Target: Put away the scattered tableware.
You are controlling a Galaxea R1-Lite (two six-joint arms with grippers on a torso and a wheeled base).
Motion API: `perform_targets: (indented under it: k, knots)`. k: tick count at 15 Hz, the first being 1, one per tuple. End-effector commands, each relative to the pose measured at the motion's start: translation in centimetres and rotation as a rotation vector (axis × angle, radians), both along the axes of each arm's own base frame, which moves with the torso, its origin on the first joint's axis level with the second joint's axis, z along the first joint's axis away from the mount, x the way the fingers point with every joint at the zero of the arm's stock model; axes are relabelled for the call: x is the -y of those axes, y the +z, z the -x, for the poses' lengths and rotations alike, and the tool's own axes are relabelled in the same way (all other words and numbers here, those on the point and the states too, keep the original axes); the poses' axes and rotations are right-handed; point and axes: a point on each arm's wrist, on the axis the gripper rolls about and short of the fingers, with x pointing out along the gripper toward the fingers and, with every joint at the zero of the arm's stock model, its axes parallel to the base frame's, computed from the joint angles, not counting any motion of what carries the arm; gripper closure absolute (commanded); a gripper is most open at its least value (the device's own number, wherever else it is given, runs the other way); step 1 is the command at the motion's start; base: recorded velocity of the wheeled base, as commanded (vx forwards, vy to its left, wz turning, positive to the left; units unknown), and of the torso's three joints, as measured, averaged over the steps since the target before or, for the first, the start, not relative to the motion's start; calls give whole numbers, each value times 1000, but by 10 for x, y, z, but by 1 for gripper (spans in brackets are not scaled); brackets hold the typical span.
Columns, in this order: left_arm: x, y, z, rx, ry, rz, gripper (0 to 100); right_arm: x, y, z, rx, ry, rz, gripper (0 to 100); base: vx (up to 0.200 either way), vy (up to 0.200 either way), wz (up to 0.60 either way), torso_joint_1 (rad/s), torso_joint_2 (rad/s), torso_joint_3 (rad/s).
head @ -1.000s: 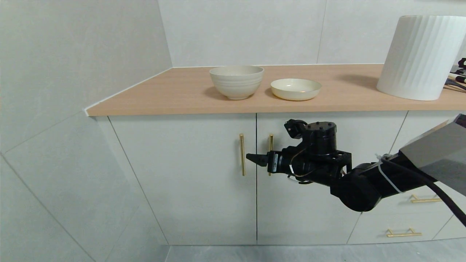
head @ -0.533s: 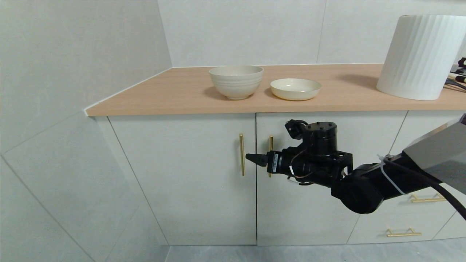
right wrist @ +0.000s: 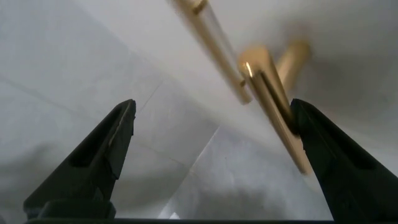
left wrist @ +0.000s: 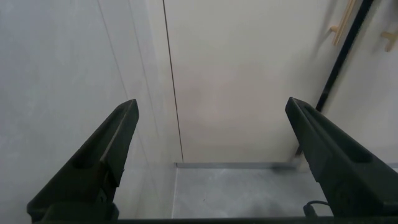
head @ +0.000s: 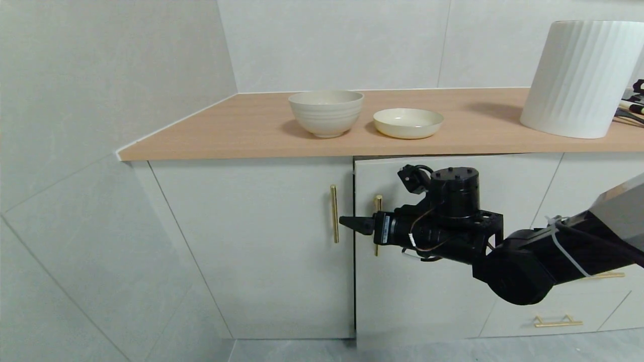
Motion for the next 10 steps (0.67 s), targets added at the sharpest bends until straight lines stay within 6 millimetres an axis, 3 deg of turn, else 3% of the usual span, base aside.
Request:
perform_targets:
  k: [1,5,10]
  knots:
    - [0,0,0,1,3,0,0,-3,4,9,1,25,-3,0,0,0,0,0,0,0]
    - [0,0,0,-1,1,0,0,3,2,25,-20,43,13,0,0,0,0,0,0,0]
    - [0,0,0,-1,0,0,0,22,17,58,-26,125,-7,0,0,0,0,0,0,0]
